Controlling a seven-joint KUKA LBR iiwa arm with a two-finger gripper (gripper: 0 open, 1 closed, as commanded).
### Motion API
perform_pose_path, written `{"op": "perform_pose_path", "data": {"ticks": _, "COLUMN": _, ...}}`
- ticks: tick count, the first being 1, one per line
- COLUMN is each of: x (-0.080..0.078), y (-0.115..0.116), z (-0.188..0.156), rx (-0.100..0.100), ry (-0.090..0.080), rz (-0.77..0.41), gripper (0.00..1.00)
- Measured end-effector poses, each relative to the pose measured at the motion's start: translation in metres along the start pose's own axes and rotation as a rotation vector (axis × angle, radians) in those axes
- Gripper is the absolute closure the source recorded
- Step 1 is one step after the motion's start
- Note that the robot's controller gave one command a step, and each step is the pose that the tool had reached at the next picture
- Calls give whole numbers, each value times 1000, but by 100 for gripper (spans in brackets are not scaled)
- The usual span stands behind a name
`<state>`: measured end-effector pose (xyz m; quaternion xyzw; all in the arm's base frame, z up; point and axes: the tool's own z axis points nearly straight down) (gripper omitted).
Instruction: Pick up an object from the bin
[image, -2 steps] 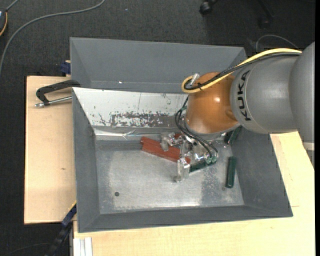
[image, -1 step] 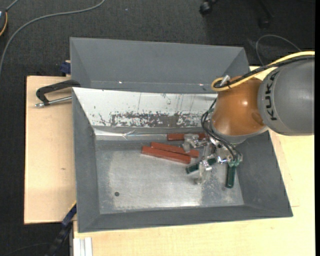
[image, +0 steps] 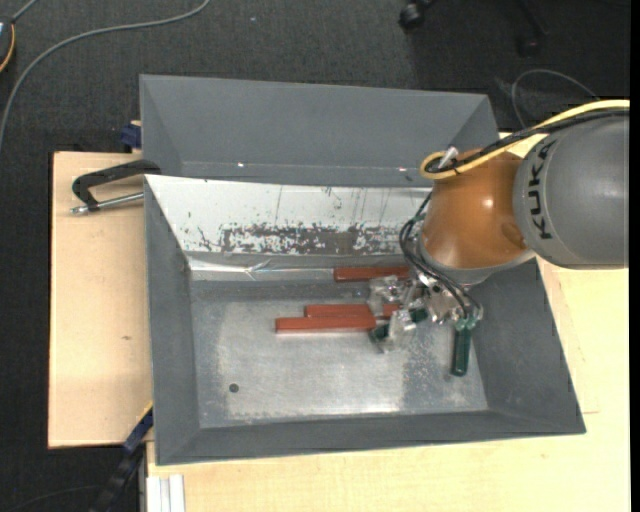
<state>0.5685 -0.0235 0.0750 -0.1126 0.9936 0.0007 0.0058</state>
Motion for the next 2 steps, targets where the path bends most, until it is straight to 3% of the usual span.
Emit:
{"op": "perform_pose_path", "data": {"ticks": 1, "x": -11, "y": -25, "z": -124, "rx": 5, "ry": -4, "rz": -77, "gripper": 100}}
{"op": "perform_pose_path", "data": {"ticks": 2, "x": -11, "y": -38, "z": -219, "rx": 4, "ry": -1, "rz": -159, "gripper": 100}}
